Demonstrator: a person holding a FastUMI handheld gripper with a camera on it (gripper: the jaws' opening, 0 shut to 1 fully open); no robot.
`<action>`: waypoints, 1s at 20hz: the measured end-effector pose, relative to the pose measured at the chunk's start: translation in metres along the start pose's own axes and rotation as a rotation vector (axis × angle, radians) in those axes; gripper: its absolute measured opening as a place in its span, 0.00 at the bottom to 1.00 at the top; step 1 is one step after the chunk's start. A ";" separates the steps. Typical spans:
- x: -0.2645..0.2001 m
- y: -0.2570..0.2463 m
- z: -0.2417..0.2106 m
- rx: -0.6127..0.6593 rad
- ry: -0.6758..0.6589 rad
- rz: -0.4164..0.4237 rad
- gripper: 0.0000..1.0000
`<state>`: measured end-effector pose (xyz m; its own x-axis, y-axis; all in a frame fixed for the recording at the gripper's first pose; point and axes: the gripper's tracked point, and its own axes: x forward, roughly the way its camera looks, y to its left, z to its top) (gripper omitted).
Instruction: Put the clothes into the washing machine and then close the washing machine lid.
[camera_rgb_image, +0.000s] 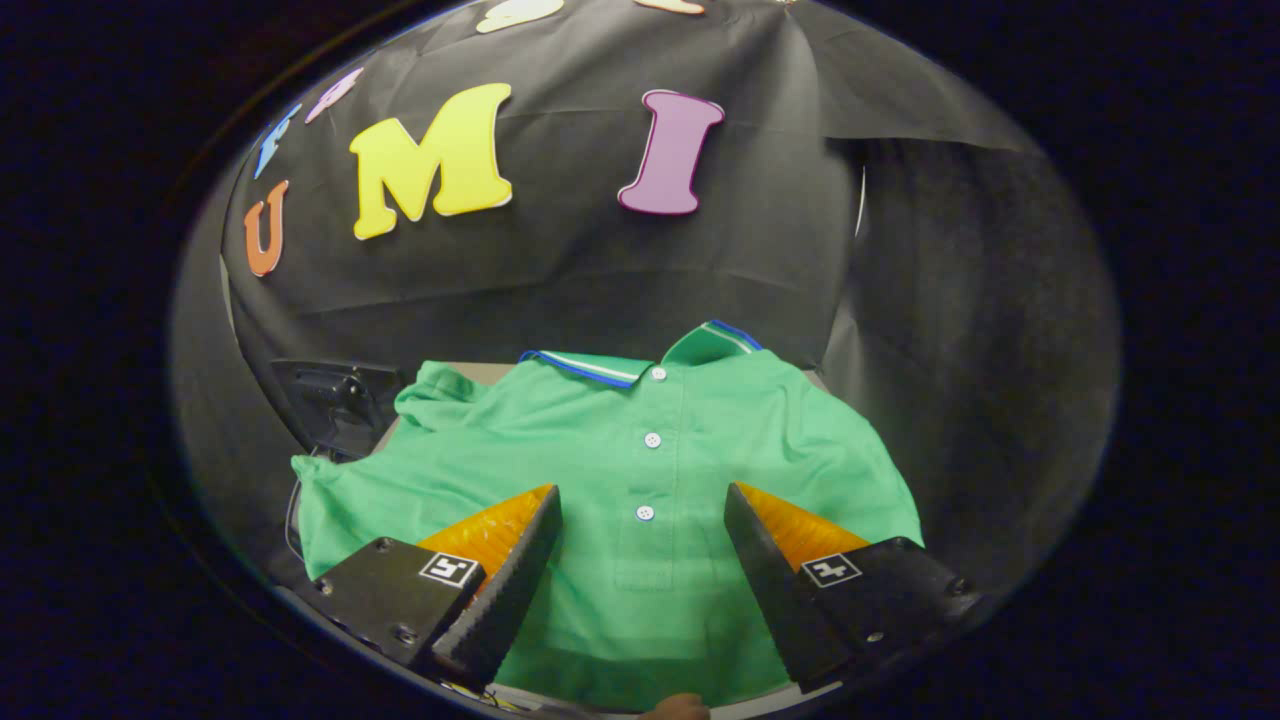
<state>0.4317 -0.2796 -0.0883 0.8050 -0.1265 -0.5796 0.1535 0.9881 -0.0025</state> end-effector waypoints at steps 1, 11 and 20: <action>0.002 0.000 -0.009 -0.012 0.033 0.006 1.00; 0.008 0.008 -0.007 0.015 0.045 0.051 0.99; 0.005 0.022 -0.005 0.032 0.165 0.130 0.07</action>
<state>0.4359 -0.2579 -0.0957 0.7146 0.0206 -0.6992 0.0748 0.9916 0.1056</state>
